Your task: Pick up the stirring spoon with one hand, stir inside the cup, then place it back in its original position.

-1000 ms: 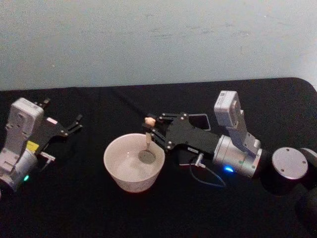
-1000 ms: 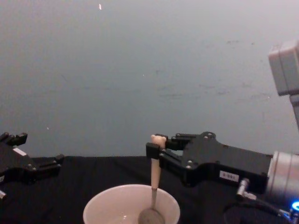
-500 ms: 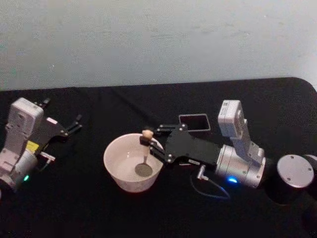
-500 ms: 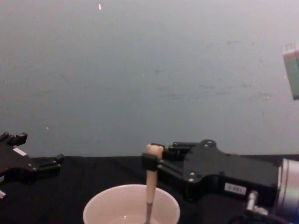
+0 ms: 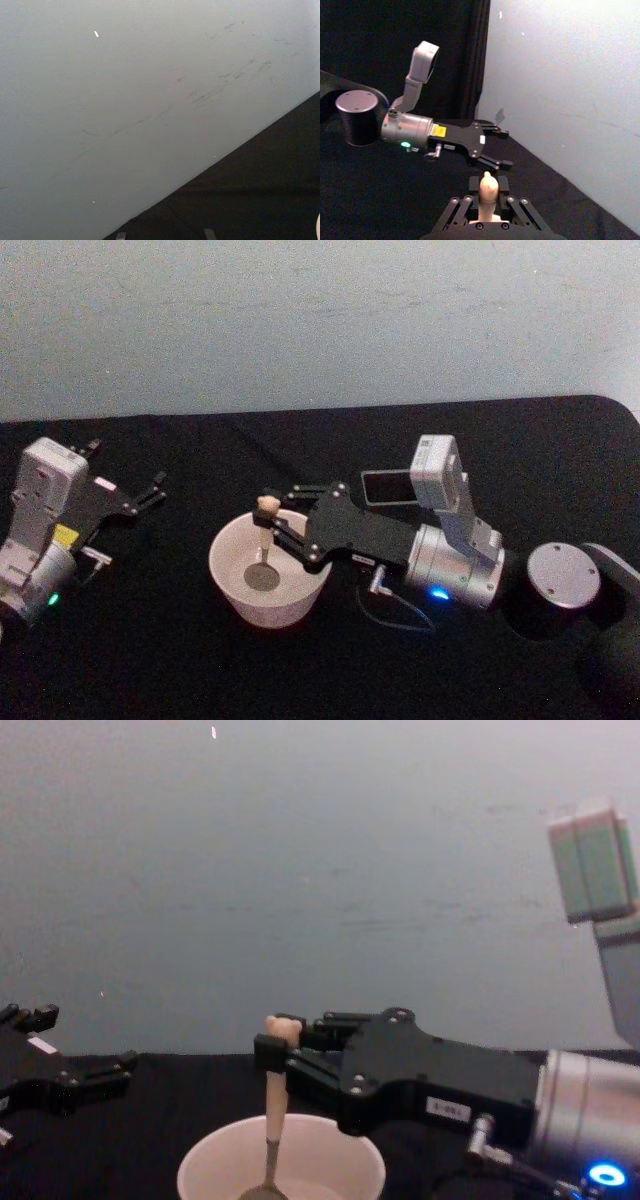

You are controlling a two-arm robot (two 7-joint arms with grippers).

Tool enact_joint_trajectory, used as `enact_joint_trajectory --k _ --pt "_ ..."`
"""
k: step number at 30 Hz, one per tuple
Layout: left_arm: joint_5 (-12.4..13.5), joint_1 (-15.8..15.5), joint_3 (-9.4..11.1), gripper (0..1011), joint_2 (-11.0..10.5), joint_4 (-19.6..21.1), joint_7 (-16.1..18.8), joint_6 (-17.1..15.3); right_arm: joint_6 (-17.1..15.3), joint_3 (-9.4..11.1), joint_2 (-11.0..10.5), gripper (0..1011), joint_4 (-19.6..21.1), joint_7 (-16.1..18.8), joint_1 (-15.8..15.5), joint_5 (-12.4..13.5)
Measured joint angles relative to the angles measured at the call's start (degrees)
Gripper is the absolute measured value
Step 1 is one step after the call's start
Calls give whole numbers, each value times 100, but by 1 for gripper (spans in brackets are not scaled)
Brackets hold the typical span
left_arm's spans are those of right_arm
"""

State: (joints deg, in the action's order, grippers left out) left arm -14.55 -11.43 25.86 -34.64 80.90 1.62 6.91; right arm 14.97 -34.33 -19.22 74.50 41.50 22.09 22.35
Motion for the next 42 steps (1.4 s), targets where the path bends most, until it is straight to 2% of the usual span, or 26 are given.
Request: enact_joint_trajectory --k 9,23,33,42 --pt "0 0 0 1001 0 0 0 0 121 30 180 214 -402 -181 250 -169" --pt "0 0 0 1001 0 0 0 0 145 193 143 214 -408 -289 229 -225" --pt "0 0 0 1001 0 0 0 0 125 334 32 214 -88 -266 128 -97" --pt "0 0 0 1001 0 0 0 0 50 619 -178 214 456 -286 66 194"
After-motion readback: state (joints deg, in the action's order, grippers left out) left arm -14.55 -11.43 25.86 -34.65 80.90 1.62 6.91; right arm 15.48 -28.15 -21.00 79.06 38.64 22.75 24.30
